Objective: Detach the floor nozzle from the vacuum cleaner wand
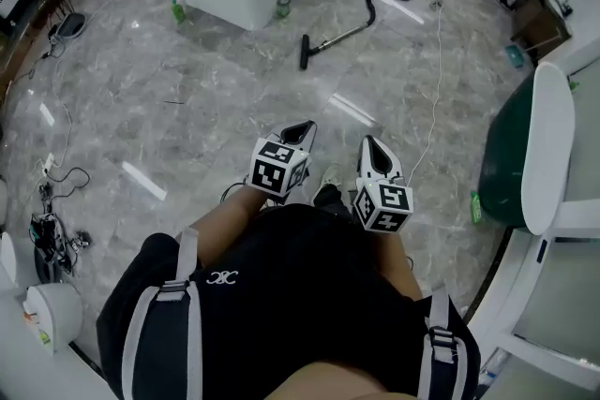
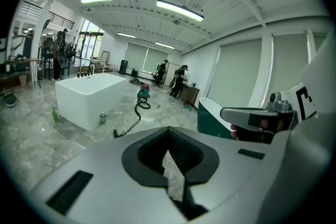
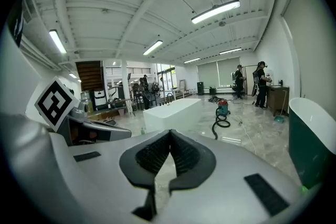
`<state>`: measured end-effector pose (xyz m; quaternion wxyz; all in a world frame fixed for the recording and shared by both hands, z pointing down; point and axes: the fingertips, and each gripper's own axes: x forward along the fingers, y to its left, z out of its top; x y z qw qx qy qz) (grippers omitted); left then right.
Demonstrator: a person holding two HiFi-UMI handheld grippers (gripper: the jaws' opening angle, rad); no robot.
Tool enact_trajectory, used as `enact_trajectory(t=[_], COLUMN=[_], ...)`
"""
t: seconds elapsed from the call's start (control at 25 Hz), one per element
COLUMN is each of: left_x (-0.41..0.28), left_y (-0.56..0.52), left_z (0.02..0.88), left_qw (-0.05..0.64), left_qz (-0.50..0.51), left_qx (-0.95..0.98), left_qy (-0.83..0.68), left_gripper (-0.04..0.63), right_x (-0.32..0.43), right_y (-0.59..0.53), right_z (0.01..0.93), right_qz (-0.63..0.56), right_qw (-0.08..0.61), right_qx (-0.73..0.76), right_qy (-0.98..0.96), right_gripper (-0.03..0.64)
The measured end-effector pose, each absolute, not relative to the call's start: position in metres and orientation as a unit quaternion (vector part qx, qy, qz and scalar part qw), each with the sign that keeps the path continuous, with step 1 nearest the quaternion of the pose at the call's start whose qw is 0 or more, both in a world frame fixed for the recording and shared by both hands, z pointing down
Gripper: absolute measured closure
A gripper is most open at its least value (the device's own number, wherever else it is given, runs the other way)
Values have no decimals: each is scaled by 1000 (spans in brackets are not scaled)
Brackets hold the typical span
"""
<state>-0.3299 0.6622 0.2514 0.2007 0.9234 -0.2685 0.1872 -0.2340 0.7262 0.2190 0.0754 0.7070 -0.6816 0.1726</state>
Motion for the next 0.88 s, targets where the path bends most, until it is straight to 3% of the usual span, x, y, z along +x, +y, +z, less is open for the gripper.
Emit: enact_trajectory(t=[0.32,0.88], left_x=[-276,-114], left_y=[592,509], left_z=[240,243], left_qw=[184,171], left_qz=[187,204], left_qx=[922,918], left_qy=[-286,-294], left_gripper=[586,586], right_x=[-182,-14], right_y=[648,574], right_z=[210,225], right_qz=[163,189], right_qw=[69,59], right_qx=[689,685], right_qy=[-703,-701], right_gripper=[611,611])
